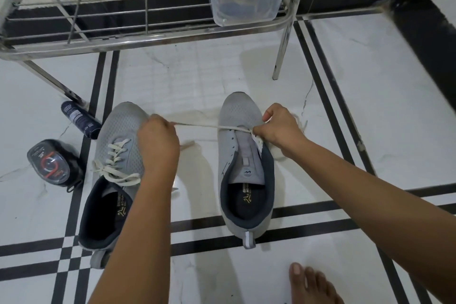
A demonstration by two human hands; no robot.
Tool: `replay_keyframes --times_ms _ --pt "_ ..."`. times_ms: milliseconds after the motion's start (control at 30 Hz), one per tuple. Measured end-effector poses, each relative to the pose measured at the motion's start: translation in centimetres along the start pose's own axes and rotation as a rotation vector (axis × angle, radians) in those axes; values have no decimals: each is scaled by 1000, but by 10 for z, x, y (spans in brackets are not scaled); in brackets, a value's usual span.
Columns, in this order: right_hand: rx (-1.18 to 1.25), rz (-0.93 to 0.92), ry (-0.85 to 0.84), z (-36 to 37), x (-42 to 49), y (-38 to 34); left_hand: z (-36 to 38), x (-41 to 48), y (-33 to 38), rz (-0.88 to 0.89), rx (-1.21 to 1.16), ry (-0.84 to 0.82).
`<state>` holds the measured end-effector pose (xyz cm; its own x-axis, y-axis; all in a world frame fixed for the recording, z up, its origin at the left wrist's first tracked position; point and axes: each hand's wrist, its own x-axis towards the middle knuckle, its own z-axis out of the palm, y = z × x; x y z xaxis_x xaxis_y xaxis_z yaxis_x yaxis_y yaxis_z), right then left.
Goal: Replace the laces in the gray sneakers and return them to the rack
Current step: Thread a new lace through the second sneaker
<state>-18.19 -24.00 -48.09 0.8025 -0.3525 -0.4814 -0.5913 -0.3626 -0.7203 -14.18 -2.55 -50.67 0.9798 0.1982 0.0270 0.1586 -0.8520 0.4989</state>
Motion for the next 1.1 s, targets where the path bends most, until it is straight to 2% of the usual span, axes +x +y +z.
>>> replay_keyframes --times_ms 100,167,267,367,467,533,600,800,1000,1100 --pt "-24 -17 -7 7 -1 -2 5 -16 19 139 -5 -100" --pt "-29 -22 5 9 -1 -2 16 -31 45 283 -24 -237" --pt "-35 -25 20 9 0 -1 35 -44 62 427 172 -333" --pt "-24 -15 14 5 -1 1 34 -38 54 394 49 -259" --pt "1 4 31 -2 1 4 14 -21 34 123 -171 -63" --pt "16 7 45 -3 3 6 5 -14 19 -1 -217 -76" --pt "-4 -5 44 -2 4 6 5 -16 18 50 -177 -182" --pt "-34 -19 60 2 2 3 35 -41 52 279 -202 -359" --pt "-9 -16 53 0 4 7 45 -41 57 338 -101 -300" --pt "42 -4 44 -1 5 10 34 -28 41 231 -128 -184"
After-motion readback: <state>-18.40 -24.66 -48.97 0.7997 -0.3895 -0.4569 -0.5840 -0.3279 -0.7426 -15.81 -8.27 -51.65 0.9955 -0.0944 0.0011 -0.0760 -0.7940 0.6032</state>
